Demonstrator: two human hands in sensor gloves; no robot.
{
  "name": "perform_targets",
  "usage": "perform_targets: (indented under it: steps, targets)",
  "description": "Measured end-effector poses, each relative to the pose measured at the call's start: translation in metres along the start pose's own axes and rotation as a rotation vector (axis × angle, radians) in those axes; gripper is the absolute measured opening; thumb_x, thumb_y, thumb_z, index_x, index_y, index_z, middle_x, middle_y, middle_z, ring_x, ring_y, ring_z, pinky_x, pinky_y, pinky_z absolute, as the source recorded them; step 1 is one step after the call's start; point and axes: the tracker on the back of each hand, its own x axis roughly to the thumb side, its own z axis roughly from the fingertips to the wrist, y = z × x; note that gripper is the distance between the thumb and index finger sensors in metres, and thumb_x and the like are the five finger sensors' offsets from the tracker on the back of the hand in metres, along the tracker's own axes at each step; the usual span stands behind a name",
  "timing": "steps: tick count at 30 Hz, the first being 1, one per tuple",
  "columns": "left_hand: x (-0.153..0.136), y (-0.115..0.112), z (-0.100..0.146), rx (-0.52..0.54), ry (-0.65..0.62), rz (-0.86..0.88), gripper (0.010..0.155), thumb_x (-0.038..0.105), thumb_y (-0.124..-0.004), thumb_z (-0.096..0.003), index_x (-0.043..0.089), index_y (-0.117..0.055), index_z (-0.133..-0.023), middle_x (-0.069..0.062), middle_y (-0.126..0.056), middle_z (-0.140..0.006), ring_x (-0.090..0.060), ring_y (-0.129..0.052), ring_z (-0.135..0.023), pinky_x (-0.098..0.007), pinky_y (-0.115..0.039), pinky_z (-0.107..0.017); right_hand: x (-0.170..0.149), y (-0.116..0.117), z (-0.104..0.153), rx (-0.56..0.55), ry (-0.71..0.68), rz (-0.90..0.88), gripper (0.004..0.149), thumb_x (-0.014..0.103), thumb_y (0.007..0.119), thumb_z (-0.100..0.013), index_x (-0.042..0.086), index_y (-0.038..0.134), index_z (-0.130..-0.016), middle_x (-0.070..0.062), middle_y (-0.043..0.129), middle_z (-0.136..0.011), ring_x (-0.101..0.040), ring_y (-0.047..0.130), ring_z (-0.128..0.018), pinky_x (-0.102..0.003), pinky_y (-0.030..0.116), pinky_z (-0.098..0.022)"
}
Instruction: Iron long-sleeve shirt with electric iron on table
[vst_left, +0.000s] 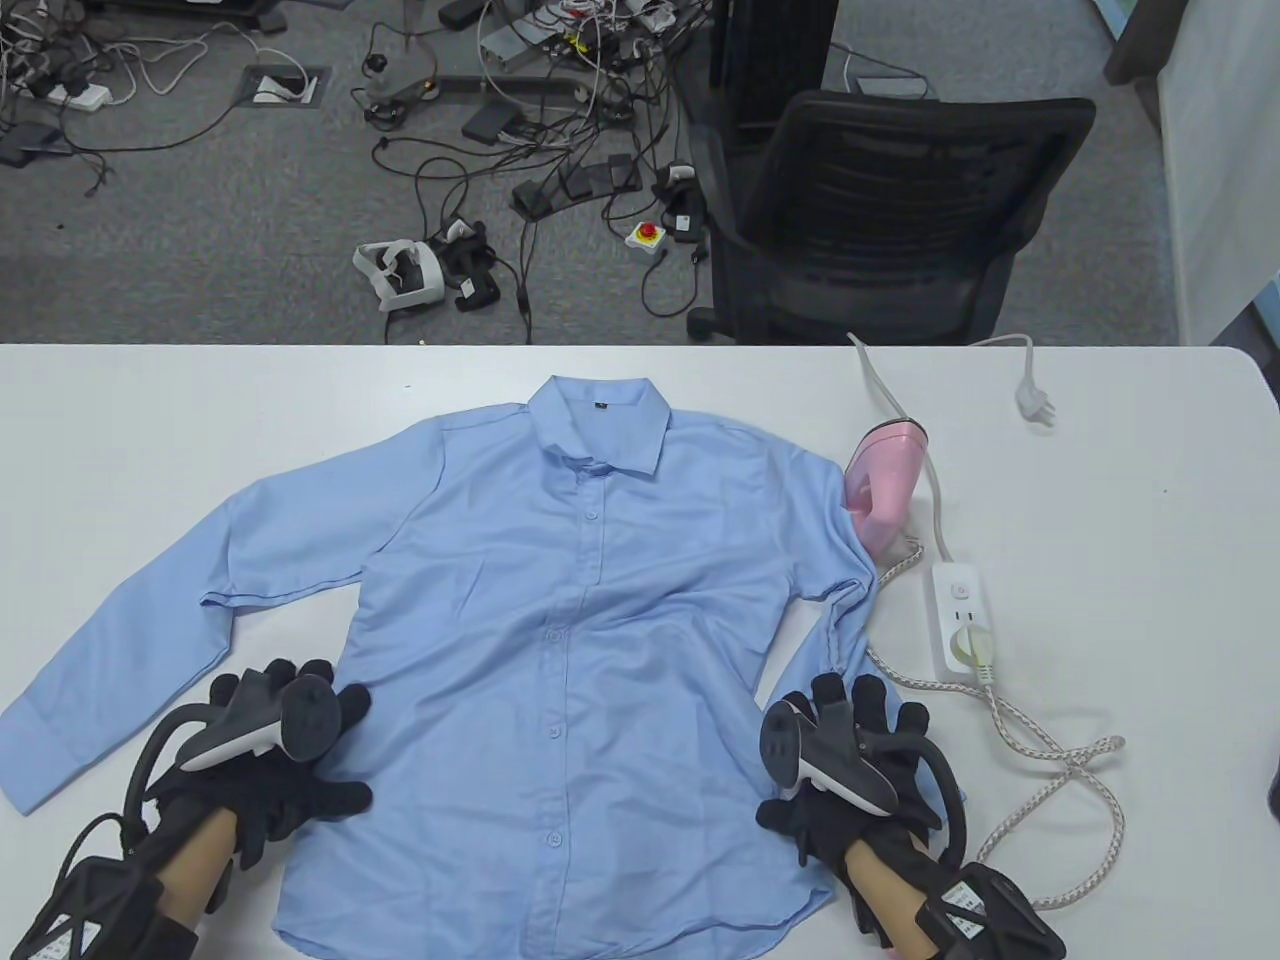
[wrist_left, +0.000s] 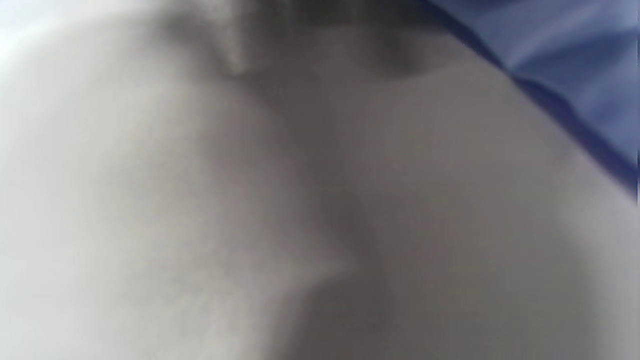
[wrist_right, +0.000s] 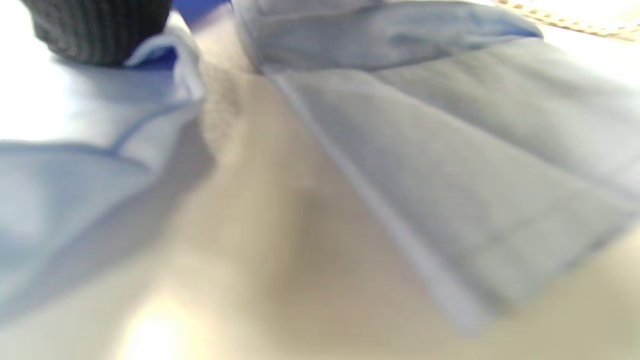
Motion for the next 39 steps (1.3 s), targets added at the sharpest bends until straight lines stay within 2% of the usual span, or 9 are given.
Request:
perform_targets:
  steps: [8, 15, 19, 21, 23, 27, 29, 33, 39]
  targets:
    - [-0.012, -0.007, 0.002, -0.014, -0.019, 0.035, 0.096, 0.084, -0.061, -0.0327, 0.051, -0.001, -0.099, 0.004, 0.013, -0.114, -0.027, 0.008, -0.107, -0.064, 0.003, -0.068, -0.007, 0.006, 0.016, 0.093, -0.045, -0.083, 0.099, 0.068, 0.07, -0.03, 0.032, 0.008, -0.099, -0.004, -0.008, -0.1, -0.046, -0.004, -0.093, -0.071, 0.016, -0.06]
    - [-0.012, -0.002, 0.007, -0.02, -0.072, 0.103, 0.095, 0.083, -0.063, -0.037, 0.047, -0.005, -0.103, 0.003, 0.013, -0.115, -0.028, 0.009, -0.106, -0.064, 0.003, -0.068, 0.002, 0.022, 0.042, 0.057, -0.064, 0.092, 0.101, 0.07, 0.067, -0.028, 0.032, 0.004, -0.098, -0.004, -0.01, -0.099, -0.046, -0.004, -0.093, -0.072, 0.016, -0.061]
    - [-0.012, 0.021, 0.017, 0.154, -0.157, 0.281, 0.087, 0.079, -0.06, -0.0406, 0.047, -0.013, -0.105, 0.002, 0.008, -0.117, -0.029, 0.004, -0.108, -0.064, 0.001, -0.069, 0.008, 0.027, 0.057, 0.153, -0.122, 0.175, 0.104, 0.07, 0.07, -0.027, 0.032, 0.002, -0.098, -0.005, -0.012, -0.098, -0.047, -0.005, -0.093, -0.072, 0.015, -0.061]
    - [-0.014, 0.029, 0.016, 0.157, -0.117, 0.251, 0.086, 0.079, -0.059, -0.0408, 0.047, -0.012, -0.105, 0.002, 0.008, -0.117, -0.029, 0.004, -0.108, -0.064, 0.001, -0.069, 0.008, 0.021, 0.061, 0.175, -0.128, 0.197, 0.105, 0.07, 0.072, -0.024, 0.032, 0.007, -0.098, -0.005, -0.008, -0.099, -0.046, -0.001, -0.094, -0.071, 0.019, -0.062]
    - [-0.018, 0.036, 0.009, 0.16, -0.067, 0.232, 0.085, 0.079, -0.057, -0.0412, 0.046, -0.012, -0.106, 0.002, 0.007, -0.117, -0.029, 0.003, -0.108, -0.064, 0.0, -0.069, -0.002, -0.016, 0.058, 0.104, -0.125, 0.114, 0.104, 0.071, 0.071, -0.023, 0.032, 0.012, -0.098, -0.005, -0.002, -0.1, -0.046, 0.006, -0.096, -0.07, 0.023, -0.062]
    - [-0.021, 0.047, -0.008, 0.216, 0.036, 0.329, 0.08, 0.077, -0.053, -0.0436, 0.045, -0.014, -0.106, 0.001, 0.002, -0.119, -0.029, -0.001, -0.109, -0.064, -0.003, -0.07, -0.014, -0.081, 0.03, -0.04, -0.06, -0.182, 0.1, 0.072, 0.066, -0.029, 0.031, 0.009, -0.1, -0.006, -0.005, -0.101, -0.048, 0.005, -0.096, -0.071, 0.022, -0.063]
    - [-0.022, 0.052, -0.016, 0.252, 0.134, 0.351, 0.073, 0.07, -0.053, -0.0482, 0.045, -0.018, -0.107, 0.003, -0.001, -0.12, -0.028, -0.003, -0.11, -0.063, -0.002, -0.07, -0.01, -0.099, 0.005, -0.058, -0.049, -0.298, 0.097, 0.073, 0.062, -0.03, 0.031, 0.009, -0.1, -0.006, -0.004, -0.101, -0.048, 0.007, -0.097, -0.071, 0.024, -0.064]
    - [-0.022, 0.066, -0.033, 0.341, 0.249, 0.34, 0.064, 0.06, -0.053, -0.0522, 0.043, -0.026, -0.107, 0.001, -0.012, -0.121, -0.029, -0.012, -0.111, -0.064, -0.007, -0.071, 0.007, -0.103, -0.056, -0.079, 0.037, -0.514, 0.094, 0.071, 0.06, -0.03, 0.03, 0.011, -0.099, -0.006, 0.0, -0.102, -0.047, 0.014, -0.097, -0.067, 0.03, -0.065]
    - [-0.031, 0.077, -0.069, 0.286, 0.255, 0.459, 0.063, 0.06, -0.051, -0.052, 0.041, -0.026, -0.107, 0.002, -0.017, -0.122, -0.028, -0.015, -0.111, -0.064, -0.008, -0.072, 0.012, -0.088, -0.126, -0.027, 0.189, -0.499, 0.092, 0.073, 0.058, -0.03, 0.035, 0.01, -0.098, -0.007, -0.001, -0.101, -0.048, 0.015, -0.097, -0.067, 0.032, -0.065]
